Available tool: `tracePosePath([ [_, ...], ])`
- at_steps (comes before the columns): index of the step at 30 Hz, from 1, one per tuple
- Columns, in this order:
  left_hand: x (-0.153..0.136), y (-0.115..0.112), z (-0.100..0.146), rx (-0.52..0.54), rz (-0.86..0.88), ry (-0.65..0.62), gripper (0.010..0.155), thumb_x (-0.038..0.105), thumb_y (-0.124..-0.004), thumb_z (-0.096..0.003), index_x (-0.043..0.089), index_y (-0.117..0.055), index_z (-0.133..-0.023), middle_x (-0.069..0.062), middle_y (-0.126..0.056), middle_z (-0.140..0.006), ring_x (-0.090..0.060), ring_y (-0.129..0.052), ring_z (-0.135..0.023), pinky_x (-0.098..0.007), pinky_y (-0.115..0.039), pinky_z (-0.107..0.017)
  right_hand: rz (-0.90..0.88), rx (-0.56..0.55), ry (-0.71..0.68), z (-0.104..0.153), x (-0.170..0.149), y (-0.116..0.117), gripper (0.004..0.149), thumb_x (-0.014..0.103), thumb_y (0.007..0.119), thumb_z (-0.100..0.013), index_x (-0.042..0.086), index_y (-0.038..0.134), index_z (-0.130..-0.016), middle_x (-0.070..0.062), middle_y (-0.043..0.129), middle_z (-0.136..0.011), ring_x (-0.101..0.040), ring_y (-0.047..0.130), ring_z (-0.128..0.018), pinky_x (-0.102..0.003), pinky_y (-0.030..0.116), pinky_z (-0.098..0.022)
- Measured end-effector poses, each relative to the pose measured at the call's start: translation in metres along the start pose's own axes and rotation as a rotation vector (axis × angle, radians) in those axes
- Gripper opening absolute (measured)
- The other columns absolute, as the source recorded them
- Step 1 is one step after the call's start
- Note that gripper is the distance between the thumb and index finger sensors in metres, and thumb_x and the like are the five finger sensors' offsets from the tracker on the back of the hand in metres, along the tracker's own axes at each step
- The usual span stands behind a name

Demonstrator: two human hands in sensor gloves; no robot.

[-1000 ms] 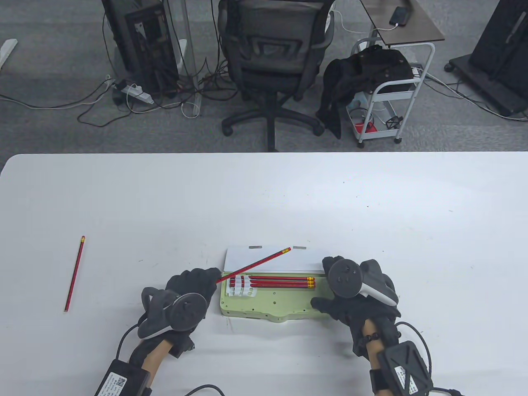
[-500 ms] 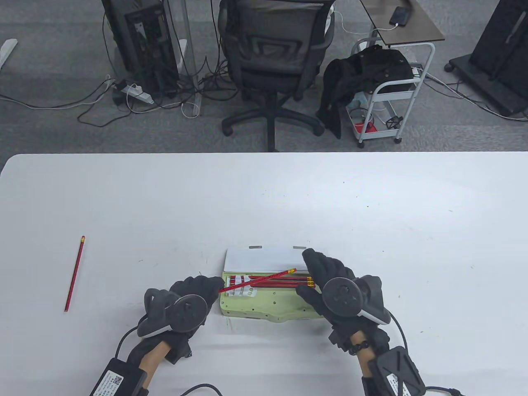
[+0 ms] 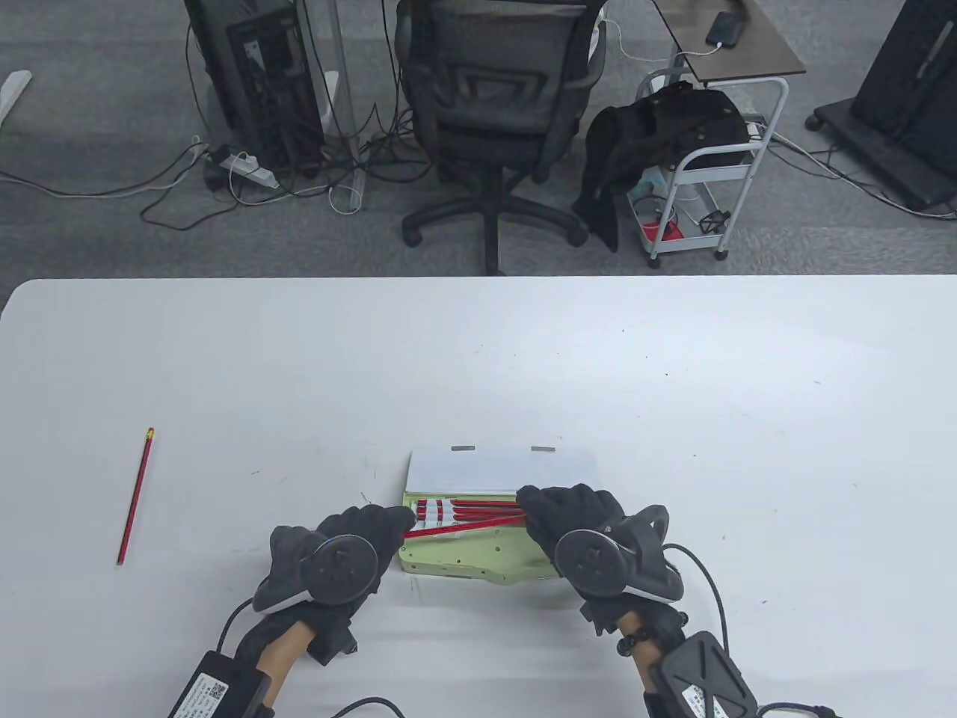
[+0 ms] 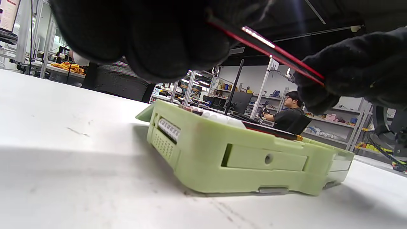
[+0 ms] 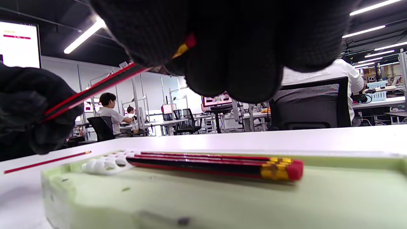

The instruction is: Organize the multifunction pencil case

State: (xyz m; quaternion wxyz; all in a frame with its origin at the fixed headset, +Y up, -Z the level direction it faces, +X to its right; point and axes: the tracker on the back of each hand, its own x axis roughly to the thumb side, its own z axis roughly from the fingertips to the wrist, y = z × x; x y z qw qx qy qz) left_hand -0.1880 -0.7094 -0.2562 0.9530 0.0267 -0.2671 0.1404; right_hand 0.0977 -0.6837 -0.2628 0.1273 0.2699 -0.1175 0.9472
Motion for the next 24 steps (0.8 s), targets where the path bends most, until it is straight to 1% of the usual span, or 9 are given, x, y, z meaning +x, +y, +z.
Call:
tracePosePath([
  [2, 0.0, 0.0, 0.0, -0.002, -0.008, 0.004, 0.043, 0.026, -0.062, -0.0549, 0.02, -0.068, -0.097, -0.007, -0.091, -0.082, -0.024, -0.098, -0.064, -0.059, -0.081, -0.057, -0.005, 0.029, 0.004, -0.001, -0.001, 0.002, 0.043, 0.029, 0.079, -0.05, 0.015, 0.081, -0.09, -0.012, 0.093, -0.078, -0.032, 0.1, -0.061, -0.05, 0.087, -0.051],
  [5, -0.003, -0.002, -0.001, 0.018, 0.01, 0.005, 0.045, 0.026, -0.063, -0.0558, 0.019, -0.066, -0.1, -0.007, -0.09, -0.087, -0.028, -0.097, -0.071, -0.061, -0.079, -0.06, -0.009, 0.061, 0.021, -0.002, -0.004, 0.003, 0.043, 0.029, 0.078, -0.049, 0.015, 0.082, -0.09, -0.012, 0.093, -0.078, -0.032, 0.099, -0.062, -0.051, 0.086, -0.052],
  [8, -0.008, -0.005, -0.001, -0.004, 0.03, 0.02, 0.055, 0.034, -0.064, -0.0558, 0.014, -0.057, -0.107, -0.014, -0.082, -0.1, -0.038, -0.09, -0.085, -0.065, -0.072, -0.065, -0.011, 0.093, 0.058, -0.002, -0.012, 0.001, 0.043, 0.028, 0.078, -0.05, 0.015, 0.082, -0.09, -0.012, 0.093, -0.078, -0.033, 0.099, -0.063, -0.051, 0.086, -0.053],
  [10, -0.012, -0.009, -0.001, -0.031, 0.04, 0.031, 0.065, 0.04, -0.066, -0.0548, 0.012, -0.049, -0.111, -0.02, -0.073, -0.109, -0.045, -0.081, -0.095, -0.069, -0.066, -0.067, -0.041, 0.12, 0.103, 0.0, -0.024, -0.003, 0.043, 0.028, 0.078, -0.05, 0.015, 0.082, -0.091, -0.012, 0.092, -0.079, -0.033, 0.099, -0.065, -0.052, 0.085, -0.054],
  [12, -0.015, -0.012, 0.0, -0.065, 0.045, 0.045, 0.072, 0.043, -0.067, -0.0541, 0.01, -0.043, -0.113, -0.023, -0.064, -0.115, -0.05, -0.073, -0.101, -0.07, -0.061, -0.069, -0.1, 0.133, 0.152, 0.004, -0.04, -0.008, 0.043, 0.028, 0.078, -0.05, 0.015, 0.082, -0.091, -0.012, 0.092, -0.08, -0.034, 0.098, -0.066, -0.053, 0.084, -0.055],
  [14, -0.016, -0.015, -0.001, -0.086, 0.042, 0.052, 0.077, 0.046, -0.067, -0.0532, 0.01, -0.039, -0.115, -0.025, -0.058, -0.118, -0.053, -0.067, -0.104, -0.07, -0.059, -0.07, -0.134, 0.14, 0.209, 0.009, -0.057, -0.012, 0.043, 0.028, 0.078, -0.05, 0.015, 0.081, -0.091, -0.013, 0.091, -0.081, -0.035, 0.097, -0.067, -0.054, 0.084, -0.055],
  [18, -0.019, -0.022, -0.004, -0.135, 0.03, 0.084, 0.084, 0.052, -0.066, -0.0514, 0.008, -0.035, -0.116, -0.03, -0.047, -0.121, -0.057, -0.058, -0.107, -0.072, -0.054, -0.071, -0.169, 0.157, 0.289, 0.017, -0.08, -0.017, 0.043, 0.028, 0.078, -0.05, 0.016, 0.082, -0.091, -0.016, 0.086, -0.086, -0.038, 0.094, -0.071, -0.056, 0.081, -0.057],
  [21, -0.022, -0.03, -0.006, -0.195, 0.011, 0.131, 0.087, 0.055, -0.063, -0.0507, 0.008, -0.032, -0.116, -0.031, -0.044, -0.121, -0.058, -0.056, -0.107, -0.073, -0.053, -0.071, -0.175, 0.177, 0.318, 0.02, -0.087, -0.017, 0.043, 0.028, 0.078, -0.05, 0.017, 0.083, -0.091, -0.018, 0.082, -0.088, -0.04, 0.09, -0.072, -0.058, 0.078, -0.059],
  [24, -0.024, -0.034, -0.006, -0.219, 0.017, 0.141, 0.087, 0.056, -0.062, -0.0498, 0.009, -0.033, -0.117, -0.03, -0.045, -0.122, -0.058, -0.055, -0.107, -0.073, -0.053, -0.07, -0.163, 0.185, 0.336, 0.021, -0.089, -0.017, 0.042, 0.028, 0.079, -0.049, 0.018, 0.083, -0.09, -0.017, 0.079, -0.087, -0.039, 0.086, -0.072, -0.06, 0.076, -0.06],
])
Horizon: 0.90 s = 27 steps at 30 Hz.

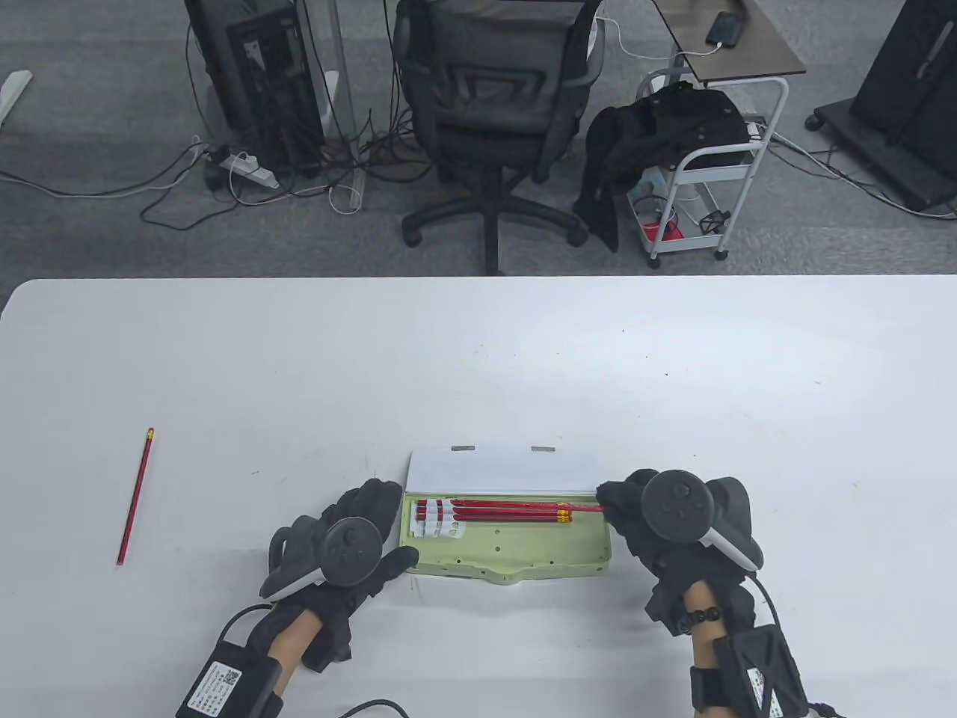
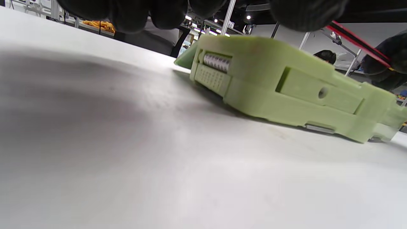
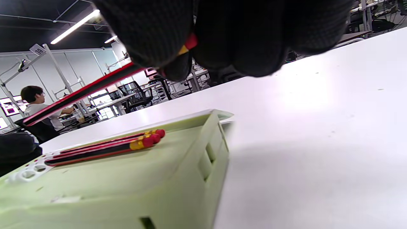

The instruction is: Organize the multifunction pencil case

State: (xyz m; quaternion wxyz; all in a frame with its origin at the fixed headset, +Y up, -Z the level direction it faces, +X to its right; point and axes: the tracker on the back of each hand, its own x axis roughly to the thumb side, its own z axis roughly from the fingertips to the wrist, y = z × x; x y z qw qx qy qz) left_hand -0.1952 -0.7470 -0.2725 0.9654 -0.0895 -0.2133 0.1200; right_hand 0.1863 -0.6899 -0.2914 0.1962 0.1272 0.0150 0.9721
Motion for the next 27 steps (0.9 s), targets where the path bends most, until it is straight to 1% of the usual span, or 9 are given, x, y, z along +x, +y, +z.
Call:
tracePosePath([
  [5, 0.0, -0.002, -0.001, -0.026, -0.011, 0.007, 0.085, 0.056, -0.063, -0.0499, 0.011, -0.036, -0.117, -0.029, -0.046, -0.122, -0.058, -0.056, -0.107, -0.074, -0.053, -0.07, 0.016, 0.045, 0.008, -0.003, -0.001, 0.004, 0.042, 0.028, 0.08, -0.048, 0.018, 0.085, -0.088, -0.014, 0.083, -0.083, -0.037, 0.087, -0.069, -0.059, 0.076, -0.059],
  [11, 0.001, -0.004, -0.002, -0.037, -0.01, 0.011, 0.084, 0.055, -0.063, -0.0503, 0.011, -0.037, -0.116, -0.026, -0.05, -0.122, -0.057, -0.059, -0.106, -0.074, -0.055, -0.07, 0.063, 0.101, -0.002, -0.007, 0.004, 0.013, 0.041, 0.028, 0.082, -0.048, 0.018, 0.087, -0.087, -0.012, 0.085, -0.082, -0.037, 0.089, -0.068, -0.058, 0.077, -0.059],
  [20, 0.001, -0.005, -0.003, -0.04, 0.002, 0.008, 0.083, 0.055, -0.063, -0.0507, 0.01, -0.037, -0.116, -0.025, -0.051, -0.122, -0.057, -0.06, -0.106, -0.073, -0.055, -0.07, 0.091, 0.111, -0.02, -0.009, 0.01, 0.017, 0.041, 0.028, 0.082, -0.047, 0.017, 0.087, -0.087, -0.011, 0.087, -0.082, -0.036, 0.09, -0.068, -0.058, 0.079, -0.059],
  [27, 0.001, -0.006, -0.003, -0.041, 0.001, 0.009, 0.083, 0.054, -0.063, -0.051, 0.01, -0.037, -0.116, -0.025, -0.051, -0.121, -0.057, -0.06, -0.106, -0.073, -0.055, -0.07, 0.157, 0.113, -0.03, -0.01, 0.017, 0.023, 0.041, 0.028, 0.083, -0.047, 0.017, 0.088, -0.086, -0.011, 0.088, -0.081, -0.035, 0.091, -0.067, -0.057, 0.079, -0.058],
])
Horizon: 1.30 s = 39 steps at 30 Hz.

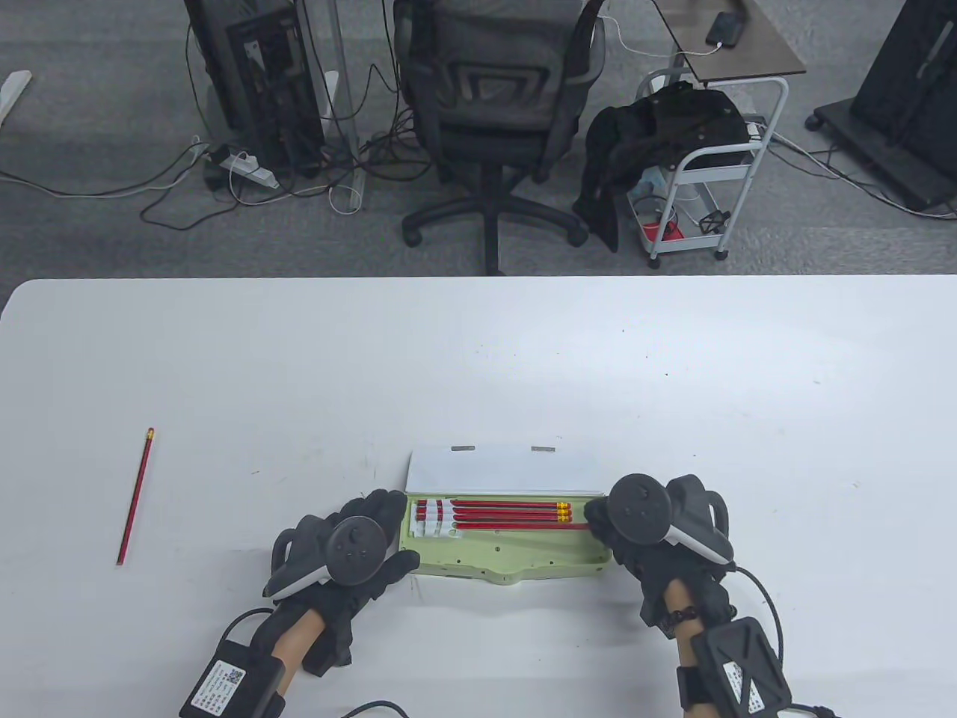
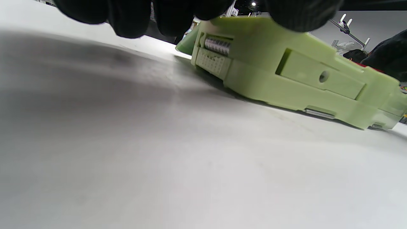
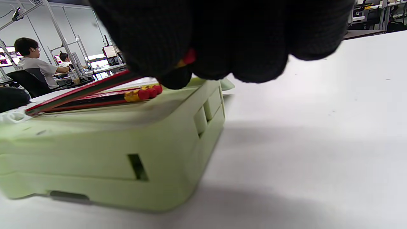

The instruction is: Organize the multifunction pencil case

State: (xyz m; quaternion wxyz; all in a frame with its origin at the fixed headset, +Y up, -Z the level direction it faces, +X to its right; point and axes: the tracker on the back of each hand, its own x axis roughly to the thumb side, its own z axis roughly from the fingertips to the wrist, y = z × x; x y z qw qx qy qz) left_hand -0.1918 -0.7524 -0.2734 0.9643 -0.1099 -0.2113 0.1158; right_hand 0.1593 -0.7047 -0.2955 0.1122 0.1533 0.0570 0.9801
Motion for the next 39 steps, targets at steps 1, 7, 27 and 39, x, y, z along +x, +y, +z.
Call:
tracePosePath([
  [1, 0.0, 0.0, 0.0, 0.0, 0.0, 0.0, 0.083, 0.054, -0.063, -0.0511, 0.009, -0.037, -0.116, -0.026, -0.051, -0.121, -0.057, -0.06, -0.106, -0.074, -0.055, -0.07, 0.008, -0.001, -0.003, 0.0, 0.001, 0.0, 0.041, 0.028, 0.083, -0.047, 0.017, 0.088, -0.086, -0.01, 0.088, -0.081, -0.035, 0.092, -0.067, -0.057, 0.08, -0.058],
  [7, -0.001, 0.0, -0.001, -0.002, 0.004, -0.001, 0.083, 0.054, -0.063, -0.051, 0.01, -0.037, -0.116, -0.025, -0.051, -0.121, -0.057, -0.06, -0.106, -0.074, -0.055, -0.07, 0.079, -0.02, -0.028, -0.005, 0.013, 0.005, 0.041, 0.027, 0.085, -0.046, 0.015, 0.088, -0.086, -0.01, 0.09, -0.079, -0.034, 0.093, -0.066, -0.056, 0.081, -0.057],
  [27, 0.0, -0.001, -0.001, -0.007, 0.006, 0.002, 0.083, 0.054, -0.063, -0.0513, 0.009, -0.036, -0.116, -0.026, -0.051, -0.121, -0.057, -0.062, -0.105, -0.073, -0.056, -0.069, 0.059, -0.055, -0.032, -0.003, 0.013, 0.004, 0.042, 0.032, 0.084, -0.048, 0.015, 0.087, -0.086, -0.012, 0.089, -0.08, -0.035, 0.093, -0.066, -0.056, 0.081, -0.057],
  [39, -0.001, -0.002, -0.001, -0.012, 0.011, 0.002, 0.083, 0.054, -0.063, -0.0515, 0.009, -0.036, -0.116, -0.027, -0.051, -0.121, -0.057, -0.062, -0.105, -0.073, -0.056, -0.069, 0.08, -0.04, 0.134, 0.0, -0.004, 0.003, 0.054, 0.034, 0.081, -0.051, 0.01, 0.075, -0.099, -0.02, 0.081, -0.092, -0.042, 0.089, -0.075, -0.058, 0.079, -0.059],
])
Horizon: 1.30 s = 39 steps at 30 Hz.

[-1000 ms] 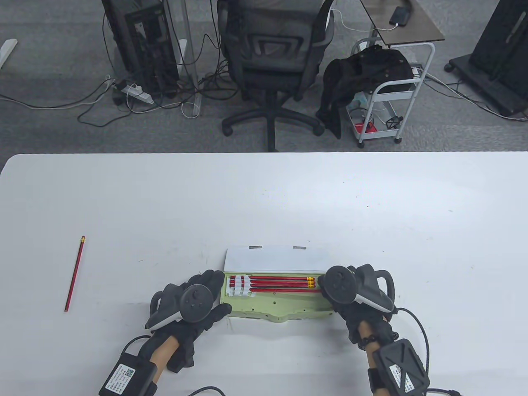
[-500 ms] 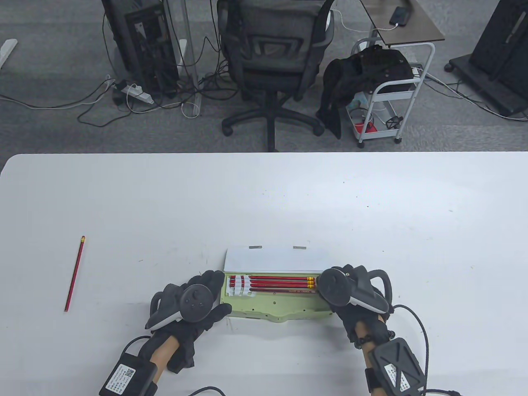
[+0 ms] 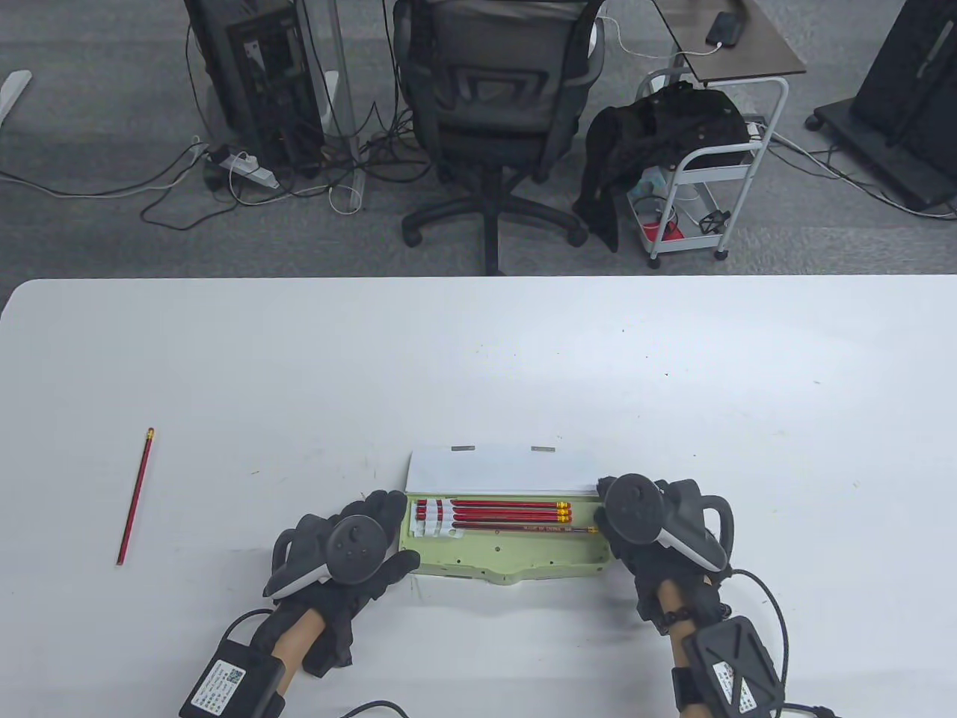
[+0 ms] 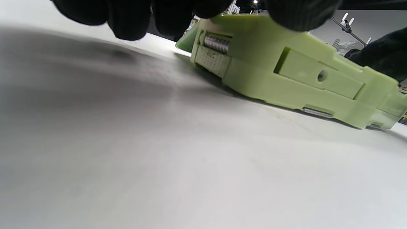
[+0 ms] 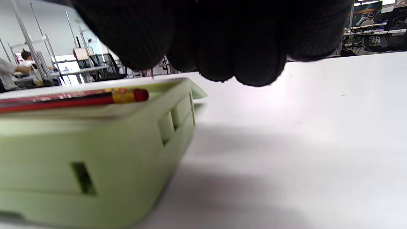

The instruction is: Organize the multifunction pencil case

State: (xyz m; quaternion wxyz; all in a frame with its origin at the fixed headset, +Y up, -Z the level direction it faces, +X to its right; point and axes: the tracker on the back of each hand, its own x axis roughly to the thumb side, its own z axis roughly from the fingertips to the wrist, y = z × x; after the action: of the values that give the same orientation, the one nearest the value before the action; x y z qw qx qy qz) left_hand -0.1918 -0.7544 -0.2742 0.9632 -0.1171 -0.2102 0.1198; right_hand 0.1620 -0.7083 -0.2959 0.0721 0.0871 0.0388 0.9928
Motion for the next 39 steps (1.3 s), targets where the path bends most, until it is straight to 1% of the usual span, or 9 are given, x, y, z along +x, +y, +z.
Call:
tracePosePath([
  [6, 0.0, 0.0, 0.0, 0.001, -0.006, 0.0, 0.083, 0.054, -0.063, -0.0516, 0.009, -0.036, -0.116, -0.027, -0.051, -0.121, -0.057, -0.062, -0.105, -0.073, -0.056, -0.069, 0.077, 0.016, 0.01, -0.003, 0.009, 0.005, 0.058, 0.032, 0.083, -0.05, 0.009, 0.071, -0.101, -0.023, 0.076, -0.096, -0.045, 0.086, -0.079, -0.059, 0.077, -0.06],
  [11, 0.0, 0.0, -0.001, -0.002, -0.003, -0.002, 0.083, 0.053, -0.063, -0.0517, 0.009, -0.036, -0.116, -0.027, -0.05, -0.121, -0.058, -0.062, -0.105, -0.074, -0.056, -0.069, 0.1, 0.005, 0.011, -0.003, 0.012, 0.008, 0.061, 0.032, 0.081, -0.051, 0.007, 0.066, -0.104, -0.026, 0.07, -0.1, -0.048, 0.082, -0.083, -0.06, 0.075, -0.061],
  [12, 0.0, 0.0, -0.001, -0.002, -0.003, -0.002, 0.083, 0.053, -0.063, -0.0517, 0.009, -0.036, -0.116, -0.027, -0.05, -0.121, -0.057, -0.062, -0.105, -0.073, -0.056, -0.069, 0.101, 0.001, 0.012, -0.003, 0.012, 0.008, 0.064, 0.037, 0.08, -0.051, 0.007, 0.066, -0.105, -0.026, 0.07, -0.1, -0.048, 0.081, -0.083, -0.06, 0.075, -0.062],
  [14, 0.001, 0.0, 0.0, -0.002, -0.005, -0.001, 0.083, 0.053, -0.063, -0.0517, 0.009, -0.036, -0.116, -0.027, -0.05, -0.121, -0.057, -0.062, -0.105, -0.073, -0.056, -0.069, 0.073, -0.007, 0.003, -0.003, 0.015, 0.01, 0.063, 0.036, 0.08, -0.051, 0.006, 0.065, -0.105, -0.027, 0.069, -0.101, -0.049, 0.081, -0.084, -0.06, 0.075, -0.062],
  [15, 0.001, -0.001, 0.0, -0.002, -0.007, 0.0, 0.082, 0.053, -0.062, -0.0519, 0.009, -0.036, -0.116, -0.027, -0.05, -0.121, -0.057, -0.062, -0.105, -0.073, -0.056, -0.069, 0.092, -0.012, 0.009, -0.002, 0.017, 0.01, 0.063, 0.035, 0.08, -0.051, 0.006, 0.065, -0.105, -0.027, 0.068, -0.101, -0.049, 0.08, -0.084, -0.06, 0.075, -0.062],
  [25, 0.001, -0.001, -0.001, -0.008, -0.003, -0.001, 0.083, 0.053, -0.063, -0.0518, 0.009, -0.035, -0.116, -0.027, -0.05, -0.121, -0.057, -0.062, -0.105, -0.074, -0.056, -0.069, 0.106, -0.031, -0.011, -0.005, 0.028, 0.016, 0.072, 0.045, 0.074, -0.051, 0.003, 0.058, -0.108, -0.032, 0.058, -0.106, -0.054, 0.072, -0.089, -0.064, 0.07, -0.064],
  [29, 0.002, -0.001, -0.001, -0.008, -0.011, 0.0, 0.083, 0.053, -0.062, -0.0519, 0.009, -0.035, -0.116, -0.027, -0.05, -0.121, -0.057, -0.062, -0.105, -0.073, -0.056, -0.069, 0.129, -0.045, -0.016, -0.004, 0.032, 0.017, 0.071, 0.043, 0.074, -0.052, 0.003, 0.058, -0.108, -0.032, 0.059, -0.106, -0.054, 0.072, -0.089, -0.064, 0.07, -0.065],
  [34, 0.001, -0.001, -0.001, -0.009, -0.008, 0.001, 0.083, 0.053, -0.063, -0.0518, 0.009, -0.035, -0.116, -0.027, -0.05, -0.121, -0.058, -0.062, -0.105, -0.074, -0.056, -0.069, 0.094, -0.041, -0.01, -0.004, 0.028, 0.013, 0.072, 0.044, 0.074, -0.052, 0.003, 0.058, -0.108, -0.031, 0.059, -0.106, -0.054, 0.073, -0.09, -0.065, 0.07, -0.065],
  [39, 0.001, -0.001, -0.001, -0.01, -0.005, 0.0, 0.083, 0.054, -0.063, -0.0518, 0.009, -0.035, -0.116, -0.027, -0.05, -0.121, -0.058, -0.062, -0.105, -0.074, -0.056, -0.069, -0.032, -0.032, -0.021, -0.001, 0.009, 0.003, 0.07, 0.043, 0.073, -0.052, 0.003, 0.058, -0.108, -0.031, 0.058, -0.107, -0.056, 0.071, -0.091, -0.069, 0.065, -0.066],
])
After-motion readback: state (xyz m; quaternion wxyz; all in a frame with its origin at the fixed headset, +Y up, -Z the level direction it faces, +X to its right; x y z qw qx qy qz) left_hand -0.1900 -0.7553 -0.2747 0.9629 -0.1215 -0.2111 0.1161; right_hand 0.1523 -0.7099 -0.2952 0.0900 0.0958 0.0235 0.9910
